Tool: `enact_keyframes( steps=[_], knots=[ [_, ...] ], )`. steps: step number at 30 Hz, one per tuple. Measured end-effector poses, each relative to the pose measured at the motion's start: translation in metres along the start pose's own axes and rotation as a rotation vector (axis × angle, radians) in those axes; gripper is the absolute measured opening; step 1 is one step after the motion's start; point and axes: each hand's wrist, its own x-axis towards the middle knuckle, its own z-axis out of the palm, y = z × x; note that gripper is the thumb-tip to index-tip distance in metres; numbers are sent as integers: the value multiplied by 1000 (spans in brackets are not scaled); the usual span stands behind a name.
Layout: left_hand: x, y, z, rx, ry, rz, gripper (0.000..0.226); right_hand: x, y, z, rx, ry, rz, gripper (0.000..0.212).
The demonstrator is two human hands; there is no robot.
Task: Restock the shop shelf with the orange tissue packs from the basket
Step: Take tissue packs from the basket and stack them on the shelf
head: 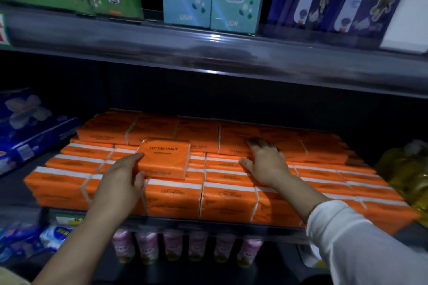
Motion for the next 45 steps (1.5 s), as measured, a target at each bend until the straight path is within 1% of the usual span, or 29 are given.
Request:
enact_keyframes(
  steps=[3,11,17,19,22,29,31,33,34,36,37,38,40,43,45],
  knots=[
    [0,1,1,-11,-31,-4,51,0,0,2,1,-1,1,65],
    [-2,3,0,-27,-51,-25,54,0,3,6,4,-3,-5,66],
    [-2,2,1,7,-118,-24,74,1,4,5,3,-2,-11,68],
    [-1,0,2,19,-132,-39,78,1,4,2,18,-12,-17,68],
    [-1,-2,4,23,-133,-40,77,0,7,-2,72,4,-27,68],
    [-2,-2,5,21,-128,-46,77,-16,15,3,180,100,-73,64],
    [-4,1,4,46,-86,-40,77,-24,18,4,221,115,-116,62],
    [-7,6,2,110,29,12,73,-34,22,6,267,126,-156,61],
    [-8,9,1,139,101,80,69,-40,25,6,277,126,-171,61],
    [-11,16,0,159,214,283,59,-51,34,9,280,117,-189,66],
    [-13,20,2,156,235,383,55,-57,40,10,277,103,-193,72],
    [-15,25,6,151,219,466,53,-62,47,10,267,85,-198,78],
    [-21,32,19,175,101,579,56,-70,61,11,217,39,-214,83],
    [-26,39,42,254,-70,651,70,-76,77,13,92,-25,-242,84],
    [-24,41,51,285,-84,658,72,-78,82,15,50,-69,-227,83]
  ],
)
